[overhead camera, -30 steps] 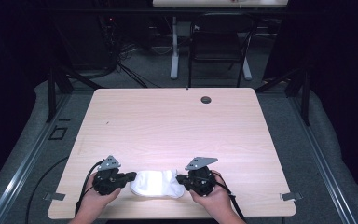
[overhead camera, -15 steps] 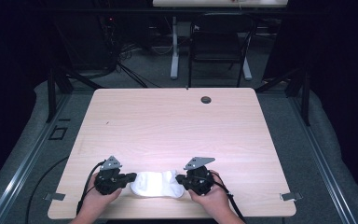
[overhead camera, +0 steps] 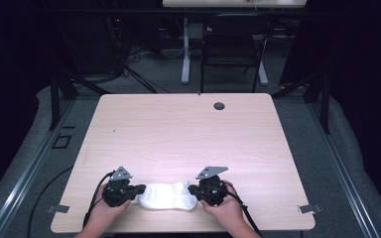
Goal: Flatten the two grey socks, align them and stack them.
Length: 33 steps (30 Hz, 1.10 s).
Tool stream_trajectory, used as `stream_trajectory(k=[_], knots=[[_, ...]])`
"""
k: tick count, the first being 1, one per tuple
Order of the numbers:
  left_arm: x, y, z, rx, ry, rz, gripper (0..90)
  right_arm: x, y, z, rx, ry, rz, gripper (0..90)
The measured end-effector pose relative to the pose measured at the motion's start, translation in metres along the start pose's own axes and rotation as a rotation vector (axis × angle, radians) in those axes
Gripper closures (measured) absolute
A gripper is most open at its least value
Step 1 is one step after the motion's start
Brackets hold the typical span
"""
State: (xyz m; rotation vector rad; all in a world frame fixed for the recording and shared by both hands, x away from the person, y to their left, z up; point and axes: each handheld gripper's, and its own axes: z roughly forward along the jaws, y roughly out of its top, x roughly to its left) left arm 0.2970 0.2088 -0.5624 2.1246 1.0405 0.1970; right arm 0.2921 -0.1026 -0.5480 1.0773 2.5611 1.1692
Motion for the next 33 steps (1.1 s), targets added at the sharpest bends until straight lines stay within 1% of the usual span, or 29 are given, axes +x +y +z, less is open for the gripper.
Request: stream_trajectory(k=[1,7,10,12,14,15,16,19,21,23,25,28,30,32,33], knots=[[0.0,0.0,0.0,0.003,-0.001,0.0,88.9,0.0,0.0,0.0,0.006,-0.002,0.002,87.2],[0.0,-0.002,0.001,0.012,0.0,-0.002,88.4,-0.002,-0.002,0.003,0.003,-0.003,0.016,87.1],[0.0,-0.003,0.002,0.009,0.002,0.003,86.1,-0.003,-0.003,0.004,0.006,-0.002,0.02,87.0],[0.0,-0.003,0.001,-0.01,-0.001,-0.006,81.4,-0.003,-0.004,0.005,0.005,0.0,0.022,86.3],[0.0,-0.001,-0.002,-0.022,-0.005,0.0,77.0,-0.004,-0.004,0.003,0.003,-0.001,0.022,84.0],[-0.001,0.0,-0.004,-0.038,-0.001,-0.001,74.7,-0.004,-0.003,0.003,-0.009,-0.002,0.03,82.2],[-0.001,0.001,-0.005,-0.045,-0.002,0.007,73.1,-0.005,-0.002,0.0,-0.01,-0.006,0.022,80.8],[-0.005,0.003,-0.008,-0.069,-0.005,0.018,69.4,-0.004,0.0,-0.006,-0.043,-0.012,0.032,77.6],[-0.007,0.003,-0.008,-0.075,-0.006,0.031,67.7,-0.003,0.002,-0.008,-0.058,-0.012,0.023,76.8],[-0.01,0.003,-0.008,-0.075,-0.015,0.038,65.5,0.002,0.002,-0.008,-0.067,-0.002,0.017,75.3],[-0.014,0.002,-0.007,-0.069,-0.021,0.044,64.4,0.008,0.001,-0.004,-0.056,0.006,-0.009,73.3],[-0.018,0.001,-0.006,-0.054,-0.021,0.07,62.9,0.016,-0.001,0.005,-0.04,0.006,-0.045,69.7],[-0.018,0.0,-0.006,-0.049,-0.022,0.076,61.6,0.017,-0.002,0.009,-0.033,0.011,-0.054,68.0],[-0.018,-0.003,-0.005,-0.041,-0.026,0.066,60.2,0.017,-0.003,0.013,-0.033,0.008,-0.058,65.6],[-0.017,-0.004,-0.005,-0.032,-0.028,0.071,59.8,0.017,-0.004,0.013,-0.028,0.007,-0.062,64.8]])
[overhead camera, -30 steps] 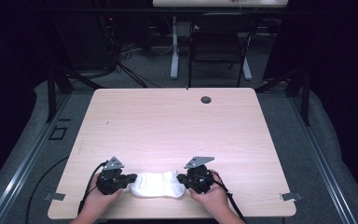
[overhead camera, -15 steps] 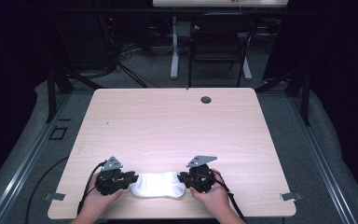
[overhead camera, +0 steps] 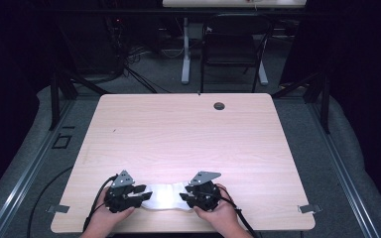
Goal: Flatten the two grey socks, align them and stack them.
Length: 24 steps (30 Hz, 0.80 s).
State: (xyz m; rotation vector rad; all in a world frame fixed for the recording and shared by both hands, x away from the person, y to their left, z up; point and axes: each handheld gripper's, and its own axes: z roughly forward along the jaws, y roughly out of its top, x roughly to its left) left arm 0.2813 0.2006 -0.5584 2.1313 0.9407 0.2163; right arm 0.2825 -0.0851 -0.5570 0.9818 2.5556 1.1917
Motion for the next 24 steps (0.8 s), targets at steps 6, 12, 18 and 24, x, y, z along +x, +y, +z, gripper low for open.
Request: stream_trajectory(k=[6,12,18,24], knots=[[0.001,-0.005,0.001,0.023,-0.001,-0.006,57.3,0.0,-0.005,0.003,0.009,-0.015,-0.01,60.8],[-0.003,-0.009,0.004,0.04,0.007,0.025,54.4,-0.003,-0.009,0.005,0.019,-0.021,-0.005,59.5],[-0.002,-0.013,0.007,0.058,0.018,0.056,54.0,-0.004,-0.012,0.007,0.036,-0.02,-0.003,60.0],[-0.004,-0.015,0.008,0.055,0.021,0.078,53.6,-0.004,-0.016,0.01,0.034,-0.019,0.003,61.3]])
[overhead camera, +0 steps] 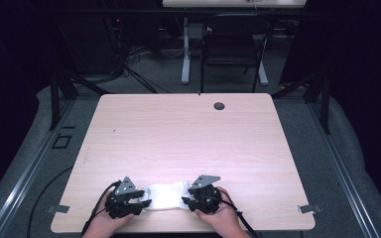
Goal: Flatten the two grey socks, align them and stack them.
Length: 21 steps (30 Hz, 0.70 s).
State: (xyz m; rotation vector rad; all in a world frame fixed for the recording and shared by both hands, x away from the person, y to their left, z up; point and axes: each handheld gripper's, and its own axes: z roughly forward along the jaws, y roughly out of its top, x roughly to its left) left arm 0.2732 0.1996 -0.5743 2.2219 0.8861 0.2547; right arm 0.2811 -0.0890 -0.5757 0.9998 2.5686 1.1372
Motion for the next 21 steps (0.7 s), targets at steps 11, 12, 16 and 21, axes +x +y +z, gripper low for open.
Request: stream_trajectory(k=[11,12,16,21], knots=[[0.006,0.001,0.004,-0.022,0.008,-0.006,53.5,-0.002,0.0,0.002,-0.012,0.004,0.024,63.1],[0.007,0.002,0.005,-0.023,0.008,-0.015,53.5,-0.003,0.0,0.002,-0.011,0.004,0.025,63.1],[0.011,0.006,0.008,-0.028,0.014,-0.025,53.5,-0.005,0.002,0.004,-0.015,-0.007,0.035,63.1],[0.015,0.009,0.012,-0.037,0.019,-0.042,53.4,-0.01,0.005,0.005,-0.016,-0.018,0.052,63.1]])
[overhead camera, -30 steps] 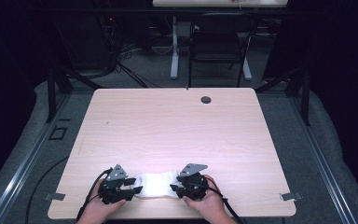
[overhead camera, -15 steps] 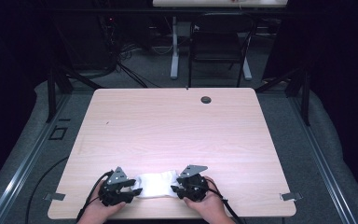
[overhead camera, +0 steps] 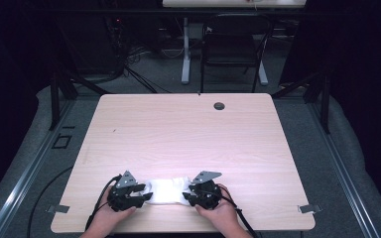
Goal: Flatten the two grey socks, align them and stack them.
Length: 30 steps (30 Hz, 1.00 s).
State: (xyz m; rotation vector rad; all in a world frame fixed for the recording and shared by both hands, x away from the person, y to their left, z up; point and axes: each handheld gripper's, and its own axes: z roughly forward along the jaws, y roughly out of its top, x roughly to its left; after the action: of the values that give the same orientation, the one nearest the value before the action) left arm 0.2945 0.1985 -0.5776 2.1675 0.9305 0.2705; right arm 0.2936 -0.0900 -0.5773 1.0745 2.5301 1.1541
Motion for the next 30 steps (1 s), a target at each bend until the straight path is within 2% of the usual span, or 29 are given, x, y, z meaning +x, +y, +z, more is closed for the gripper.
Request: stream_trajectory(k=[7,14,16,22,28,30], knots=[[0.003,0.004,0.004,-0.004,0.007,-0.013,52.9,-0.005,0.002,0.001,0.003,-0.011,0.007,63.1],[0.002,0.005,0.005,-0.013,-0.001,-0.033,49.8,-0.006,0.003,0.001,-0.007,-0.002,0.019,61.6],[0.001,0.005,0.004,-0.017,0.001,-0.034,49.1,-0.005,0.004,0.0,-0.002,-0.005,0.008,60.3],[0.001,0.006,-0.001,-0.034,-0.006,-0.041,45.3,-0.002,0.008,-0.008,-0.046,-0.008,-0.007,55.9],[0.003,0.007,-0.009,-0.067,0.001,-0.057,43.4,-0.001,0.01,-0.018,-0.068,-0.022,-0.026,53.0],[0.005,0.007,-0.012,-0.074,0.016,-0.05,43.4,-0.002,0.011,-0.022,-0.079,-0.028,-0.029,52.8]])
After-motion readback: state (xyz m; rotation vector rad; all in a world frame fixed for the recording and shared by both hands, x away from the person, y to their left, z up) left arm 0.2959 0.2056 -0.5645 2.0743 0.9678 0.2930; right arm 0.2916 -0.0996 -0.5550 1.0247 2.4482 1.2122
